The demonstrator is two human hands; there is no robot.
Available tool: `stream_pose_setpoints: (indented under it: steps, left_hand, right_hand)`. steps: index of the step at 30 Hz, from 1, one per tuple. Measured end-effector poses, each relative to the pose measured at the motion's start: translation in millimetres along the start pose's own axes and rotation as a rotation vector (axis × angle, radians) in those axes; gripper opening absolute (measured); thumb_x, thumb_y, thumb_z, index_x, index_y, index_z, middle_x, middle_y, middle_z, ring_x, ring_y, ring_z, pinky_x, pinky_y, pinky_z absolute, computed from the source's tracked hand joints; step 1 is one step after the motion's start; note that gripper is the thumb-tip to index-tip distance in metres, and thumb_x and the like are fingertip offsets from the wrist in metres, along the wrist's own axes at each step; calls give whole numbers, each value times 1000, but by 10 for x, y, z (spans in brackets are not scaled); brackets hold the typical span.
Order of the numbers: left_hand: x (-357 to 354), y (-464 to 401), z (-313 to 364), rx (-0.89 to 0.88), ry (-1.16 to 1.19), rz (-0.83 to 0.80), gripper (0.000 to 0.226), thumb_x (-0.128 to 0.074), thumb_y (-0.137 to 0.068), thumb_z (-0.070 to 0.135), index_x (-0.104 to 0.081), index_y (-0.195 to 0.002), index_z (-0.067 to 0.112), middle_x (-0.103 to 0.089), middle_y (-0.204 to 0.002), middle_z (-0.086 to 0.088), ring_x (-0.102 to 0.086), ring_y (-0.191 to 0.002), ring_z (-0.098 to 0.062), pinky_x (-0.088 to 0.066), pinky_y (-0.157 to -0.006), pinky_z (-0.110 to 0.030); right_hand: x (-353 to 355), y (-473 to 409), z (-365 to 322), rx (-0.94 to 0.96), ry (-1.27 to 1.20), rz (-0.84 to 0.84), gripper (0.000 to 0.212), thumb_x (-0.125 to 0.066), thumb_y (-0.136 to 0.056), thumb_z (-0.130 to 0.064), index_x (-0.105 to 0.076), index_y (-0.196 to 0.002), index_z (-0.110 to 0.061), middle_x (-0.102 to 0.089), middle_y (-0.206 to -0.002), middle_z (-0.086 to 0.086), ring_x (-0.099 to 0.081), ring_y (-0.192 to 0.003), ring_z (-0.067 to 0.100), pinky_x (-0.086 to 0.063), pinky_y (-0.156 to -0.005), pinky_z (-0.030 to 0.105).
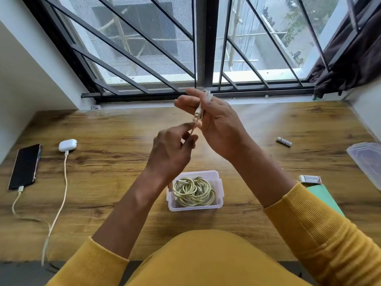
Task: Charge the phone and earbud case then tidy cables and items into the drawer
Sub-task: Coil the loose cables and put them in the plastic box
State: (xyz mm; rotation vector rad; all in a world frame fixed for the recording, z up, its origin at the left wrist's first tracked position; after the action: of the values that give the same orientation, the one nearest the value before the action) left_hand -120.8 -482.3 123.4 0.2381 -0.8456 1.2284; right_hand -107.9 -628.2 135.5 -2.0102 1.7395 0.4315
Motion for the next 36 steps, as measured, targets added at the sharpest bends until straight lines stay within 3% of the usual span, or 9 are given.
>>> stream_pose_setpoints:
  steps: [4,7,13,15,20,23,28,31,36]
  left_hand:
    - [3,80,45,8,-45,-153,30,-68,-102,29,-74,-131,26,-74,-79,13,-66,-64,3,-60,-75,-33]
    - [41,97,122,-43,-78,-233,25,-68,-102,30,-76,-126,28,-71,-78,16,-67,-67,4,-59,-67,-31]
    - [258,-69,136,-109,-188,-193,17,-72,-99,29,-81,-114,31,-77,-87,12,-70,-78,-6,-60,-76,-37]
    - [309,-110,87,-112,-206,-202,14,-74,-98,29,-82,-109,32,-78,-93,12,-70,-82,-8,-61,-78,-39]
    - [407,-169,-31,-96,-234,-192,7,-78,-94,37,-82,-100,36,-69,-96,19,-68,-89,-8,-60,-80,-42]
    - [472,-184,-59,-120,-175,-150,5,-82,-91,36,-83,-96,35,-67,-95,20,-66,-93,-4,-58,-83,-41]
    - [552,-211,-102,-227,-127,-85,11,-84,-87,38,-85,-97,33,-70,-100,17,-57,-111,-14,-48,-94,-41]
    - [596,-211,-131,-273,-116,-8,12,-84,-88,38,-84,-99,33,-71,-105,16,-53,-120,-20,-41,-103,-37]
    - [539,-197,-173,-306,-59,114,12,-78,-96,25,-82,-107,28,-75,-117,15,-49,-139,-24,-37,-116,-38]
  right_hand:
    - [153,-43,50,82,227,182,37,-44,-113,-17,-51,-142,4,-72,-132,12,-64,-132,24,-39,-119,39]
    - [226,-30,75,84,486,257,27,-56,-108,-14,-70,-130,-6,-67,-134,-16,-56,-137,6,-40,-119,33]
    - [260,32,251,111,1029,353,19,-58,-94,-21,-76,-99,-17,-77,-115,-10,-73,-104,14,-57,-90,50]
    - [298,54,305,43,1093,333,20,-57,-89,-24,-74,-96,-18,-81,-95,-4,-75,-81,18,-59,-81,53]
    - [265,111,347,-114,972,66,32,-55,-95,-21,-72,-68,-22,-64,-52,4,-58,-47,24,-50,-52,43]
    - [208,136,346,-200,755,-77,52,-40,-106,-33,-79,-83,-9,-50,-51,8,-43,-47,23,-36,-53,33]
    - [103,197,217,-427,454,-314,85,-14,-112,-47,-68,-97,17,-33,-49,3,-27,-47,19,-24,-52,35]
    - [48,200,179,-482,322,-413,81,-16,-110,-50,-70,-93,8,-30,-43,-3,-24,-42,17,-19,-59,44]
    - [-31,170,106,-459,145,-450,61,-29,-105,-42,-70,-91,1,-25,-44,0,-18,-44,25,-39,-68,34]
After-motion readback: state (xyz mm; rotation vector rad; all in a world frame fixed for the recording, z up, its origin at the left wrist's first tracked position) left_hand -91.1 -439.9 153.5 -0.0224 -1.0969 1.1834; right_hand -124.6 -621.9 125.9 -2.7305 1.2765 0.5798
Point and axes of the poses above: each hand's wrist, its own y-axis away from the middle knuckle, its own x-axis out of the back of the hand, z = x × y, the point moved 3 cm from there along -y, towards the middle knuckle
